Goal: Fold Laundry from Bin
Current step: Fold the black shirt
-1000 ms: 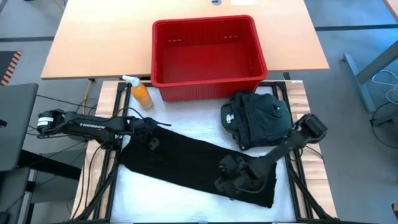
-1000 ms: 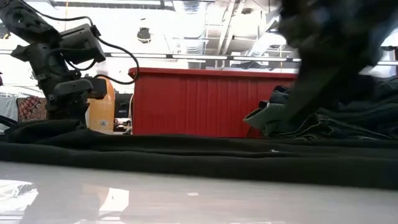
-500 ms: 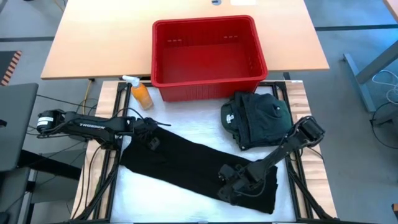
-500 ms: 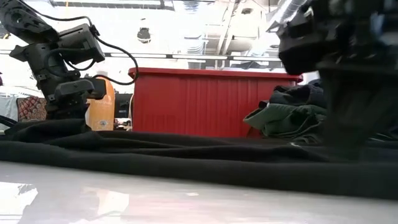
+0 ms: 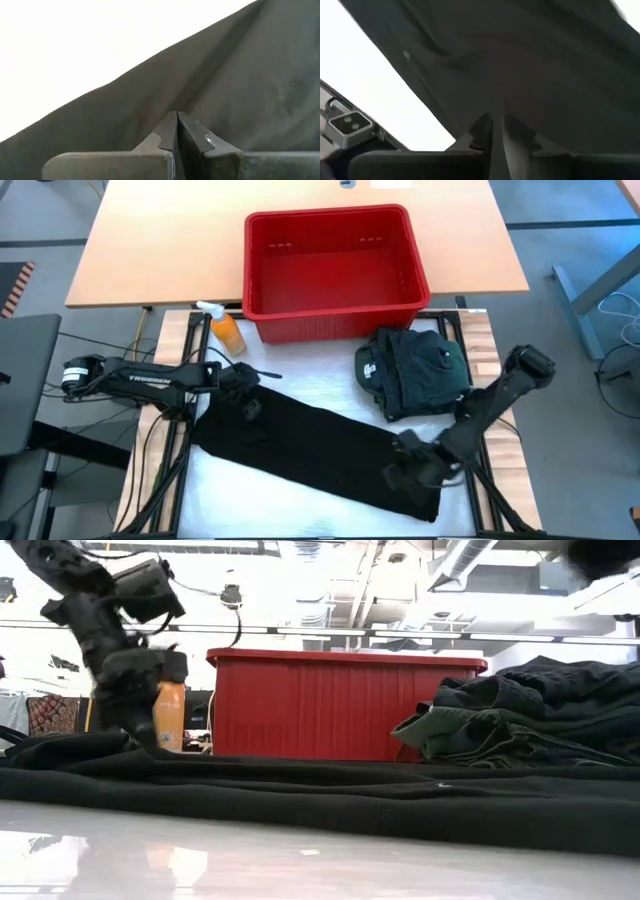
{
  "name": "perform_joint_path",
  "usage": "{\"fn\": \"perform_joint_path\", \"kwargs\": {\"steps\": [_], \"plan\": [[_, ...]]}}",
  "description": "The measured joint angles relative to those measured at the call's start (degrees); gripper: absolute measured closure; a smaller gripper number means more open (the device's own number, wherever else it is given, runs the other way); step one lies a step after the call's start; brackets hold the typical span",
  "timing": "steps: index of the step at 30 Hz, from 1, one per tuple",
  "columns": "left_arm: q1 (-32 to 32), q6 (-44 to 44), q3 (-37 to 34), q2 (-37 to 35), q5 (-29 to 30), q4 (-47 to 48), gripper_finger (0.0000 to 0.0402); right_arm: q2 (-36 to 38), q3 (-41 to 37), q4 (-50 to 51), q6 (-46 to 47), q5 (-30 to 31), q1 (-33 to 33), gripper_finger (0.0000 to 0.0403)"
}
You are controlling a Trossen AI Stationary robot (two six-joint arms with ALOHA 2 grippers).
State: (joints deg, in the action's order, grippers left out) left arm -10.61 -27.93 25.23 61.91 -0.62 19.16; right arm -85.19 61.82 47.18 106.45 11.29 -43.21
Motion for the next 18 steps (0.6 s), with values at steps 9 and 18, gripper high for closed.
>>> {"fn": "perform_joint_path", "kwargs": {"steps": [9,18], "plan": [[0.0,0.4,1.9,0.0,-3.2,0.6,0.0369,-1.5,-1.7,4.1,22.0,-7.4,-13.0,0.0177],[0.0,-5.6,1.9,-0.1,-8.6,1.4,0.0315,-6.3,-1.7,5.6,24.3,-14.3,-14.8,0.0104]]}}
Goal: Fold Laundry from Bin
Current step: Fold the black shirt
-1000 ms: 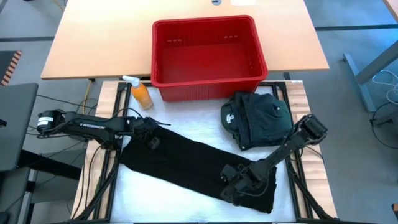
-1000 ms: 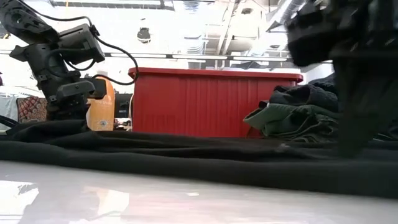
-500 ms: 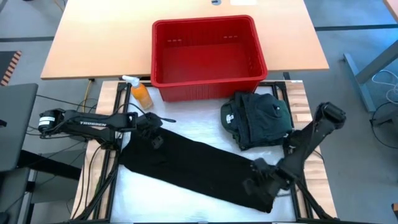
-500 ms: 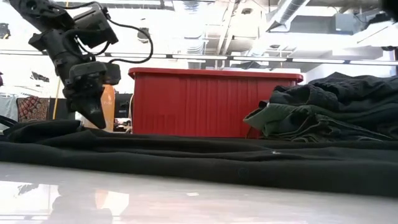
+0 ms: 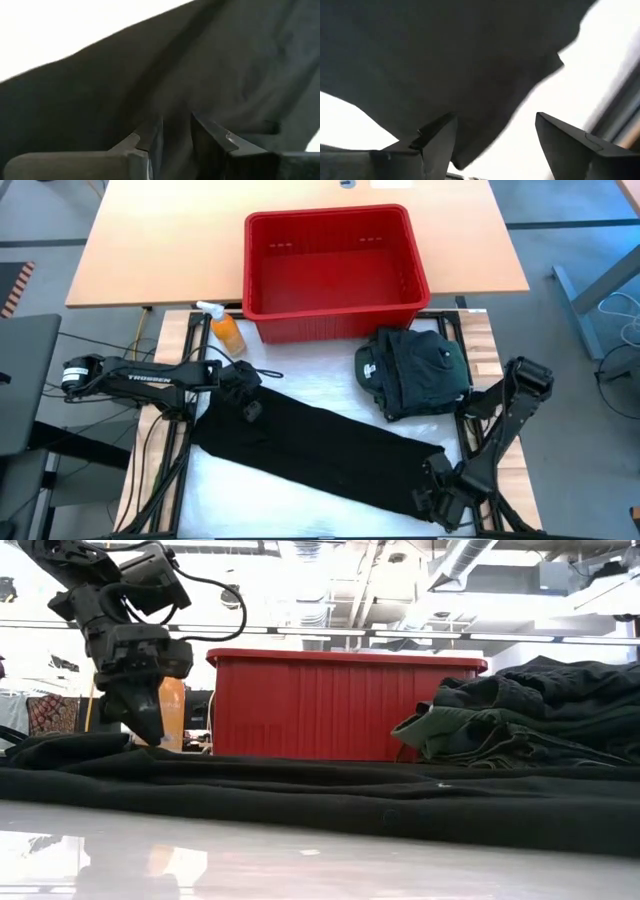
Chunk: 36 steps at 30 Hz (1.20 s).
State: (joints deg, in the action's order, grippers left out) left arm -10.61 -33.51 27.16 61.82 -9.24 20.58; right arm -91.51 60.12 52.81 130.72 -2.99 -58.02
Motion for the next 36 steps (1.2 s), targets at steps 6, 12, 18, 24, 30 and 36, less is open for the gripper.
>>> {"fn": "perform_joint_path", "kwargs": {"steps": [6,12,18,24,30,36], "plan": [[0.4,-3.1,0.0,0.0,-5.8,-0.5,0.0308,-2.0,-2.3,-3.5,0.5,-0.3,-2.0,0.0110],[2.7,-5.3,1.2,-1.7,-7.1,-0.5,0.0310,-3.7,-9.0,-16.6,0.4,0.1,-2.5,0.0111],[5.7,-7.5,4.3,-4.6,-3.8,0.6,0.0310,-3.8,-11.1,-17.8,-1.2,3.6,-2.4,0.0135],[7.3,-6.7,8.0,-7.2,-2.0,-0.8,0.0310,-3.8,-11.1,-13.9,-3.6,6.7,0.4,0.0267],[8.8,-5.3,9.3,-7.9,-1.6,-3.7,0.0310,-0.6,-11.3,-11.6,-8.4,14.6,2.9,0.0384],[13.1,-6.3,6.1,-3.4,4.1,-14.2,0.0310,8.4,-7.0,-0.8,-14.6,9.4,4.6,0.0382]]}}
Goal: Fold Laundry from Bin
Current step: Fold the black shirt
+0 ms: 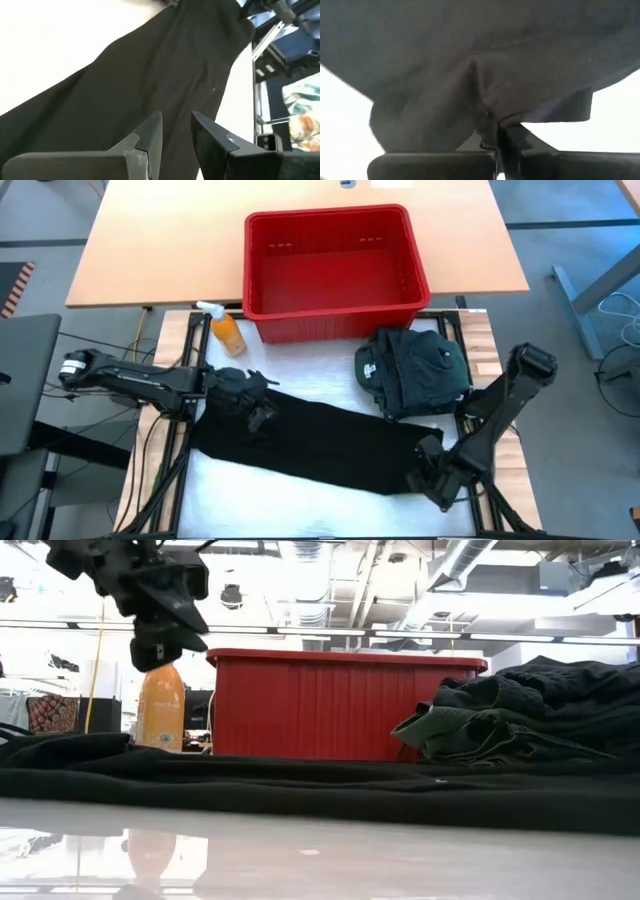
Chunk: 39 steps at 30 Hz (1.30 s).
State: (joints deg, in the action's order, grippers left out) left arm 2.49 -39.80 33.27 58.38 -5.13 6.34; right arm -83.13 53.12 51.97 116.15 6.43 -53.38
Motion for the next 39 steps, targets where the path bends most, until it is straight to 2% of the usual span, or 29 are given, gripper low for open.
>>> {"fn": "perform_joint_path", "kwargs": {"steps": [4,8,11,13,21,26,31,35,39], "plan": [[2.3,-0.4,-0.5,7.4,0.6,-10.5,0.0310,5.3,6.6,10.3,-3.7,-1.8,-1.2,0.0387],[4.5,-0.7,-0.5,17.6,-0.3,-24.0,0.0310,8.4,14.8,19.9,-7.2,-1.7,-2.4,0.0386],[5.4,-3.3,0.1,26.2,-2.9,-35.5,0.0310,9.4,21.7,25.7,-11.1,0.0,-2.5,0.0385],[5.8,-4.9,1.7,31.8,-3.8,-39.1,0.0310,9.4,26.1,28.7,-14.2,1.6,-2.5,0.0385],[6.8,-4.4,14.7,49.0,-5.1,-39.5,0.0310,7.8,38.8,30.0,-25.2,11.1,-2.3,0.0384],[7.8,-2.2,26.4,57.2,-6.4,-33.7,0.0310,5.9,44.7,28.4,-31.9,15.8,-2.1,0.0384],[8.0,0.8,39.4,65.1,-12.7,-24.6,0.0310,4.4,50.1,23.1,-42.7,20.2,-1.9,0.0384],[8.1,3.6,48.7,70.5,-21.1,-23.4,0.0310,3.5,54.8,19.4,-51.8,23.5,-1.9,0.0384],[7.7,6.8,56.6,73.0,-27.9,-22.6,0.0310,2.7,58.8,18.7,-57.3,25.2,-1.3,0.0384]]}}
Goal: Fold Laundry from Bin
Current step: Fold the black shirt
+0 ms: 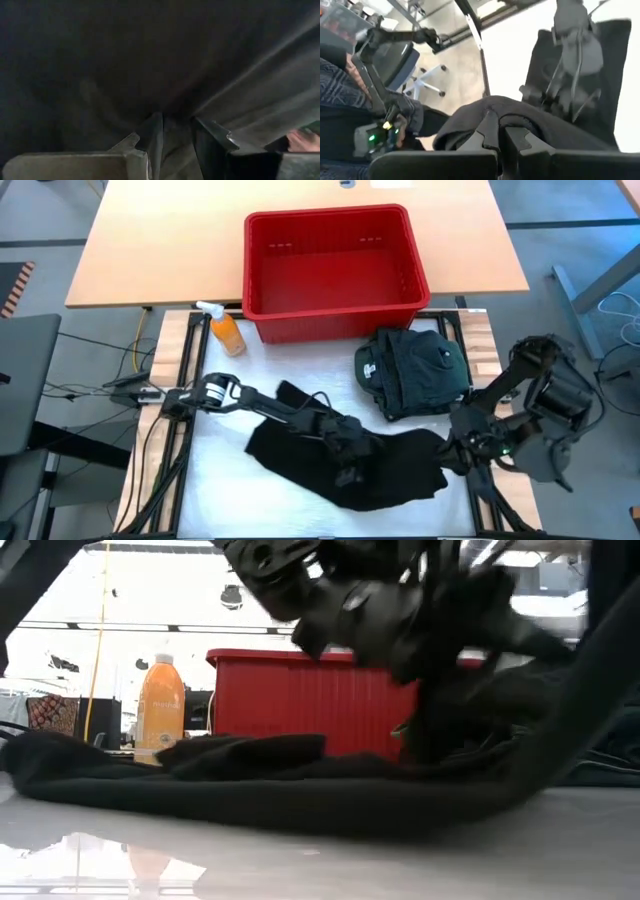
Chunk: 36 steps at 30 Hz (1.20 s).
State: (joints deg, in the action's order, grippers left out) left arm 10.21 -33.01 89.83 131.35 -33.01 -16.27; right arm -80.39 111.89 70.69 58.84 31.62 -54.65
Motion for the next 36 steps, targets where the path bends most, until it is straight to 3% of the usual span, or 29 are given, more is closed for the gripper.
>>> {"fn": "perform_joint_path", "kwargs": {"steps": [5,8,10,13,16,18,28,36], "plan": [[-2.2,4.3,4.8,-1.7,-5.4,11.6,0.0310,-0.5,1.4,0.0,-2.2,0.0,1.2,0.0384],[-3.7,12.6,5.1,-6.8,-2.1,26.6,0.0310,-0.7,1.2,0.1,-2.4,-0.1,2.3,0.0384],[-4.7,20.4,5.3,-11.5,5.2,40.0,0.0310,-1.3,1.2,-0.1,-3.5,-0.4,3.5,0.0384],[-5.6,30.2,5.3,-18.5,21.2,59.4,0.0310,-2.9,1.2,-0.5,-6.5,-1.9,6.2,0.0384],[-5.6,33.9,5.2,-25.4,36.6,73.7,0.0310,-5.2,1.2,-1.9,-10.7,-3.5,10.6,0.0384],[-5.5,33.8,5.2,-30.6,43.4,79.9,0.0310,-7.1,1.2,-3.8,-14.6,-5.4,14.2,0.0384],[-5.6,23.0,3.8,-54.0,59.5,91.5,0.0310,-22.3,1.2,-22.1,-37.0,-21.5,33.7,0.0383],[-5.6,17.2,3.7,-65.5,64.4,94.5,0.0310,-35.7,1.1,-29.7,-39.4,-34.5,45.9,0.0383]]}}
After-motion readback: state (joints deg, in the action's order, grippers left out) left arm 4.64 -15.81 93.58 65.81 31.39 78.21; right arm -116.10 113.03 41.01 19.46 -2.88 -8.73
